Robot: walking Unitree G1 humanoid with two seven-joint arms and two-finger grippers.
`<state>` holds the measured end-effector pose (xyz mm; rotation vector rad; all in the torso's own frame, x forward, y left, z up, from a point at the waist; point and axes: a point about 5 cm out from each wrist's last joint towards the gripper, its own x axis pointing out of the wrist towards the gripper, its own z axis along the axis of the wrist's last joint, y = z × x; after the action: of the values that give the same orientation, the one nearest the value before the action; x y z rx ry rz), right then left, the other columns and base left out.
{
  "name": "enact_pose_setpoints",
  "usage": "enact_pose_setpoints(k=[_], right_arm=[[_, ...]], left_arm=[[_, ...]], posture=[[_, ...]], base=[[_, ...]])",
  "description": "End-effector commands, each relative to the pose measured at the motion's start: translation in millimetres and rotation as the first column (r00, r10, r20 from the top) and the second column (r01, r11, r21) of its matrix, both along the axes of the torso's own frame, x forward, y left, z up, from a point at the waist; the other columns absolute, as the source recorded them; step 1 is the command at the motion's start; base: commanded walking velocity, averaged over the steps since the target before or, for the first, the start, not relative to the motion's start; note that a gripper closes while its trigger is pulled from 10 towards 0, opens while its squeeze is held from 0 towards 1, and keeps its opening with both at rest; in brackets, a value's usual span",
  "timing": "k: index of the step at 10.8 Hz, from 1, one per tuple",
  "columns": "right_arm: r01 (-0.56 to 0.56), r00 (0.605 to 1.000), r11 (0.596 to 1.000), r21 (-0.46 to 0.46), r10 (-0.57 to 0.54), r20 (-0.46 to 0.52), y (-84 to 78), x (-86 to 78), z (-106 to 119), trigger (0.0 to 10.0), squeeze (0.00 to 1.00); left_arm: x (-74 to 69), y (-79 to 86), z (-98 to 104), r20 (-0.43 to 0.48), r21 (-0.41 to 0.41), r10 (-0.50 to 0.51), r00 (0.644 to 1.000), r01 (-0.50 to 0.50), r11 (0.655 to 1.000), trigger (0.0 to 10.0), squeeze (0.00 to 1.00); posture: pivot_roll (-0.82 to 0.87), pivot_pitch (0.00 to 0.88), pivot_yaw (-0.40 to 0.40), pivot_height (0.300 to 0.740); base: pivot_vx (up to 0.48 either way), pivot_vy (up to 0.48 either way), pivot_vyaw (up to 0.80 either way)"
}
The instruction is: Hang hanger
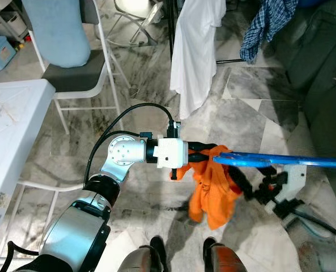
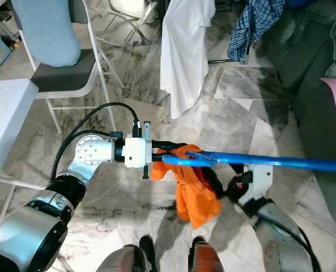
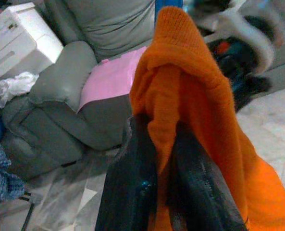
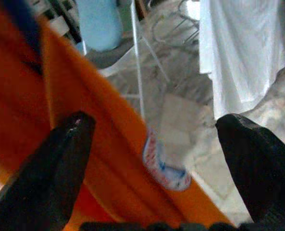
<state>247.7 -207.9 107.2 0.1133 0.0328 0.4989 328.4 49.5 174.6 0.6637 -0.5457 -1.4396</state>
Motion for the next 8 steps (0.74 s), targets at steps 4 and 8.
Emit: enact_pose_setpoints(k=[4, 8], right_arm=[[-0.109, 0.992, 0.994, -0.014, 0.108, -0.058, 2.3, -17.5, -4.3, 10.0, 0.0], [-0.046, 0.998, 0.998, -0.034, 0.044, -0.054, 1.3, -1.4, -10.6, 10.0, 0.0]], left_arm=[[0.5, 4.1, -3.3, 0.002, 0.025, 0.012, 1.0, -0.012, 1.0, 0.0, 0.0], [-1.8, -1.1, 11.2, 0.04, -0.034, -0.037, 0.998, 0.039, 0.999, 0.0, 0.0]], posture=[[-0.26, 0.267, 0.165, 0.74], [-0.24, 0.268, 0.166, 0.74]], base=[[0.0, 0.0, 0.0], [0.0, 0.0, 0.0]])
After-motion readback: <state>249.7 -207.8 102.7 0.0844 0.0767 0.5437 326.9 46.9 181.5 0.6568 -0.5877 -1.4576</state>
